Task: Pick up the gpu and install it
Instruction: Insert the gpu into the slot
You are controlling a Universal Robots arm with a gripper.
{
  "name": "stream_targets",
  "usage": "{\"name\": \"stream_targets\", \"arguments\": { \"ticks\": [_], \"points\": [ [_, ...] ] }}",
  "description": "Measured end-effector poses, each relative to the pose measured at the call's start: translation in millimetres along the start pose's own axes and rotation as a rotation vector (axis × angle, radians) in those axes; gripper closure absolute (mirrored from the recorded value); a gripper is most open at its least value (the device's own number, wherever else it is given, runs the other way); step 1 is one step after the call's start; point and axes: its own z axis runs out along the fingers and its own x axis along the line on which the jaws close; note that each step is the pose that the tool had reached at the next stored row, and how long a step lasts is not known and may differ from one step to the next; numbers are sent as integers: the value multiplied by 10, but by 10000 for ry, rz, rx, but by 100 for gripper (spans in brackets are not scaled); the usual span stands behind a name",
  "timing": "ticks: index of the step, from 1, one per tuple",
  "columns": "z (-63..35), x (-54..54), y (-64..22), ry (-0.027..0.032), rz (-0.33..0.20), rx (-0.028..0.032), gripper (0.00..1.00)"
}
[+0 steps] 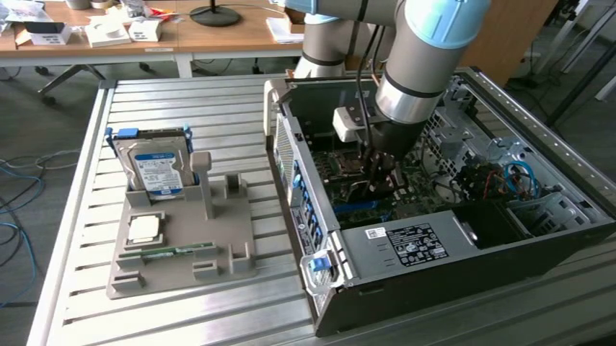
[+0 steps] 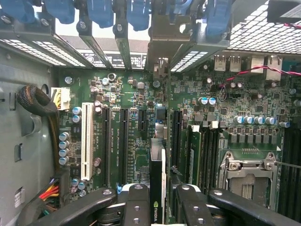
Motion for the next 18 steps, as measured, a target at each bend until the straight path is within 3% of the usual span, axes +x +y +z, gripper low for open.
{"name": "stream_targets", "arguments": {
  "ticks": [18],
  "points": [
    [3, 0, 15, 0, 109, 7, 74]
  ]
}}
